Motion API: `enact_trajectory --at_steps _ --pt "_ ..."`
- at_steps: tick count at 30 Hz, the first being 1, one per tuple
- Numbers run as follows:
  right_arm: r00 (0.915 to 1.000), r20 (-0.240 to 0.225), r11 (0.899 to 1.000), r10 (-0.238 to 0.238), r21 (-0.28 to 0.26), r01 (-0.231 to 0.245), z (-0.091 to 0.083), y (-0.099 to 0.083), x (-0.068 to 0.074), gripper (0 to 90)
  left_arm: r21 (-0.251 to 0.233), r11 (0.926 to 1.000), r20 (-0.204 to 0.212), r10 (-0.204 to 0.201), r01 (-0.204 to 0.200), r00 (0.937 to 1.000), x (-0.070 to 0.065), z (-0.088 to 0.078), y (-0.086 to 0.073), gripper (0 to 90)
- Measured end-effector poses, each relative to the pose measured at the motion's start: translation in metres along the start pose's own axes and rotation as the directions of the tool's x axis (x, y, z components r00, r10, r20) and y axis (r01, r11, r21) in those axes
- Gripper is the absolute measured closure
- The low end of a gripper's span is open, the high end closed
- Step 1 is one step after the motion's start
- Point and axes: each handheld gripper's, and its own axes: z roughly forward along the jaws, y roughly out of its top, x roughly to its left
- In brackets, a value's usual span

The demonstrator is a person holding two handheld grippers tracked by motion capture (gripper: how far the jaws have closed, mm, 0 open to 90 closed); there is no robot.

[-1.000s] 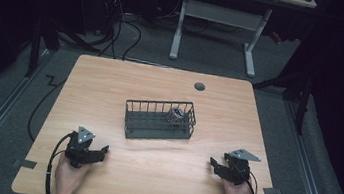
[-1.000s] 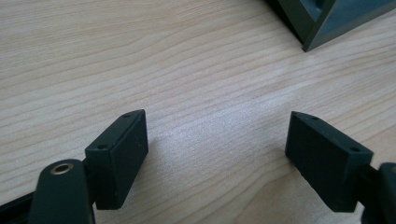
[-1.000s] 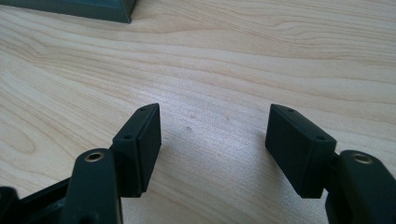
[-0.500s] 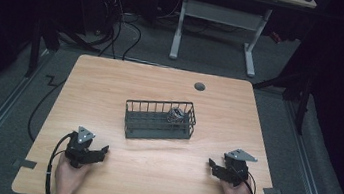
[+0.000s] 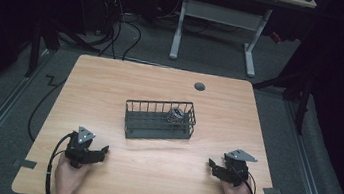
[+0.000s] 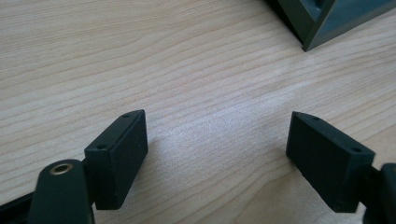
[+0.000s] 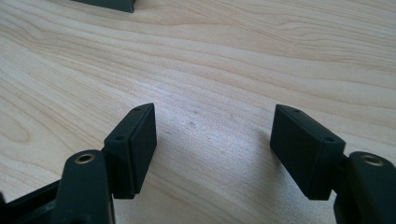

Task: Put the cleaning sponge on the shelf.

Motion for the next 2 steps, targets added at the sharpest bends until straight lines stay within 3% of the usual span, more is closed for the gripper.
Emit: enact_trajectory --at_steps 2 --pt "1.0000 0.000 1.000 0.000 0.000 0.000 0.0000 0.0000 0.0000 31.9 0.000 1.0000 0.000 0.000 0.000 1.0000 0.0000 0.0000 0.0000 21.2"
